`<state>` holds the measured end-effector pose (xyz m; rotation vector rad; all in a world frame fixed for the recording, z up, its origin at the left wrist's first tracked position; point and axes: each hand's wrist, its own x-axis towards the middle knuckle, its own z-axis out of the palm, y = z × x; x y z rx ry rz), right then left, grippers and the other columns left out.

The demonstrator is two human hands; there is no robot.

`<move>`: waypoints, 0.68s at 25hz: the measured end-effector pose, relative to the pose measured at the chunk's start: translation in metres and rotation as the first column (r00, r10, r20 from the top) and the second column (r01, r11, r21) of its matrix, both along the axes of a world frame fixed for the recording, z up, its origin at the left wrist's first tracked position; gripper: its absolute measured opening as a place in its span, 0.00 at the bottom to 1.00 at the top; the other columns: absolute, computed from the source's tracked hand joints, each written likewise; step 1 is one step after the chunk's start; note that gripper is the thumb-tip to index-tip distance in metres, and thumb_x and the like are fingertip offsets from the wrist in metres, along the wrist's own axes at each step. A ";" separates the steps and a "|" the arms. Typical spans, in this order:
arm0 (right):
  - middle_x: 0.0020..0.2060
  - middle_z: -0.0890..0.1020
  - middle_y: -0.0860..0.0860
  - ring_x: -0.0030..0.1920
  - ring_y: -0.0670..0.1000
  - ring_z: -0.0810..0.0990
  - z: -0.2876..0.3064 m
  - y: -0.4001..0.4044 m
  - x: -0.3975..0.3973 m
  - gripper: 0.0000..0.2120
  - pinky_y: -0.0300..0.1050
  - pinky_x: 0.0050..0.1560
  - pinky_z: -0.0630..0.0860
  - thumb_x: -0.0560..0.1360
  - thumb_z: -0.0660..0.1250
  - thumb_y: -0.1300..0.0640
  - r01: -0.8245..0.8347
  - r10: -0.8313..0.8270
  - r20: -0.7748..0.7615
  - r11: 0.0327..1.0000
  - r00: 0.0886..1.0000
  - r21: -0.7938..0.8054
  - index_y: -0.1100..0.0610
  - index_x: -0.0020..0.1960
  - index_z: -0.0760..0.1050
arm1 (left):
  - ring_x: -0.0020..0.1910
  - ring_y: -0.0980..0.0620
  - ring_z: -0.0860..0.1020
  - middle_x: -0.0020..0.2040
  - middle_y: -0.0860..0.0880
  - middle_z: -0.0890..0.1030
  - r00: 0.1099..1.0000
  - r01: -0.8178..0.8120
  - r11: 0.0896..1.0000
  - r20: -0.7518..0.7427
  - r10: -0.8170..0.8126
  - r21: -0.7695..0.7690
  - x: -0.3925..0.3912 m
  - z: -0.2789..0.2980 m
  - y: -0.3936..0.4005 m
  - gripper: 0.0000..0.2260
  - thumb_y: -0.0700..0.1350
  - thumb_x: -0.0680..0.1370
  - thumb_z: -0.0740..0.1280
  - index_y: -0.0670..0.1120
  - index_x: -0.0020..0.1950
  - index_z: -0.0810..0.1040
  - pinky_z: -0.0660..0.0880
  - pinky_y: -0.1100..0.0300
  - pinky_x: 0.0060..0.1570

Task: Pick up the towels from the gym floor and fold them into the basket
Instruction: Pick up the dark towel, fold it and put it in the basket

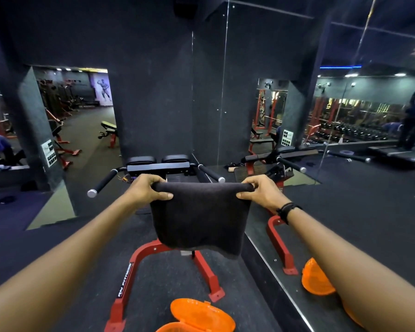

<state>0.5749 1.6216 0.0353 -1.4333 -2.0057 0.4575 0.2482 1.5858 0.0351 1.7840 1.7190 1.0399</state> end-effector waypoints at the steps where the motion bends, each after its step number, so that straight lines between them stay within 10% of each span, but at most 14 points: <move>1: 0.36 0.80 0.52 0.36 0.45 0.73 0.002 0.001 0.001 0.05 0.42 0.39 0.70 0.68 0.76 0.55 -0.005 0.004 0.025 1.000 1.000 0.017 0.52 0.41 0.80 | 0.40 0.52 0.77 0.38 0.50 0.81 0.995 -0.027 0.999 -0.097 0.029 0.023 -0.002 0.002 0.001 0.08 0.47 0.65 0.79 0.52 0.39 0.82 0.72 0.59 0.39; 6: 0.36 0.77 0.52 0.39 0.47 0.73 -0.003 -0.003 0.005 0.05 0.41 0.40 0.72 0.72 0.73 0.62 -0.129 0.114 -0.116 0.983 0.987 -0.132 0.61 0.44 0.77 | 0.33 0.56 0.72 0.30 0.54 0.74 0.967 0.097 0.993 -0.232 -0.110 -0.067 -0.004 0.002 -0.004 0.12 0.47 0.70 0.76 0.50 0.32 0.75 0.66 0.62 0.33; 9: 0.38 0.78 0.56 0.40 0.50 0.76 0.011 -0.008 0.009 0.08 0.38 0.41 0.73 0.72 0.72 0.64 -0.238 0.163 -0.316 0.947 0.935 -0.217 0.65 0.48 0.76 | 0.38 0.54 0.76 0.35 0.50 0.79 0.984 0.170 0.983 0.057 -0.167 -0.064 -0.002 0.012 -0.008 0.05 0.43 0.72 0.74 0.43 0.40 0.80 0.72 0.64 0.36; 12: 0.48 0.83 0.54 0.45 0.51 0.82 0.028 -0.003 0.012 0.26 0.45 0.42 0.79 0.65 0.75 0.52 -0.350 0.090 -0.663 0.897 0.743 -0.270 0.62 0.59 0.74 | 0.50 0.52 0.80 0.50 0.48 0.83 0.822 0.138 0.990 0.556 -0.123 0.015 0.003 0.025 -0.012 0.15 0.48 0.72 0.72 0.43 0.57 0.79 0.77 0.62 0.49; 17: 0.48 0.81 0.57 0.43 0.53 0.81 -0.013 -0.016 -0.003 0.25 0.44 0.36 0.80 0.75 0.68 0.61 -0.260 -0.093 -0.660 0.872 0.745 -0.416 0.60 0.67 0.60 | 0.52 0.50 0.81 0.58 0.43 0.81 0.783 0.100 0.987 0.623 0.002 -0.129 0.013 -0.016 -0.022 0.33 0.47 0.64 0.79 0.44 0.66 0.71 0.77 0.59 0.49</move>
